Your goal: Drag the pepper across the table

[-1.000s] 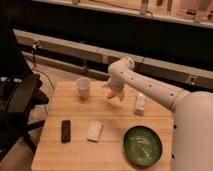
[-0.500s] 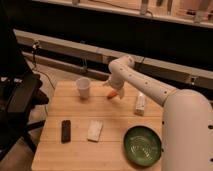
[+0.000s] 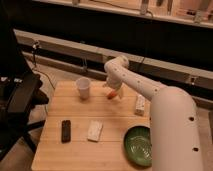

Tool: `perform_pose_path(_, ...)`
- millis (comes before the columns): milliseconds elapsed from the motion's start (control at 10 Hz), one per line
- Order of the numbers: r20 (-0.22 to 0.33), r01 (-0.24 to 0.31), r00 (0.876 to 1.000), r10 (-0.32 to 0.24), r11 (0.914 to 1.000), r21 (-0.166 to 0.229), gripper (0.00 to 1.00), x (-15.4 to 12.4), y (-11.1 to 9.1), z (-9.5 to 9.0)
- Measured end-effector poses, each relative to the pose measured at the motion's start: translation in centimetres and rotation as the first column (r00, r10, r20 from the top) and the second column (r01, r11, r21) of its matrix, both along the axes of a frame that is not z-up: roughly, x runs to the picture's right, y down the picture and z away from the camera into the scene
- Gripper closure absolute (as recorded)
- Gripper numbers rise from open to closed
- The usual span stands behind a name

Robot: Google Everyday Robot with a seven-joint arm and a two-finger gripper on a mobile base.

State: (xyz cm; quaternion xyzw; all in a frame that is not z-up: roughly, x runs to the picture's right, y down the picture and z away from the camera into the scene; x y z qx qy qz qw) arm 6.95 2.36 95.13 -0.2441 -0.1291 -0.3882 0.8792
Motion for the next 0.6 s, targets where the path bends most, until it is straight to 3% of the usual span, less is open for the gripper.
perform_pose_path(600,-0.048,-0.035,0.998,0.033,0.9985,-0.043,0.20,2.2,0.3,2.4)
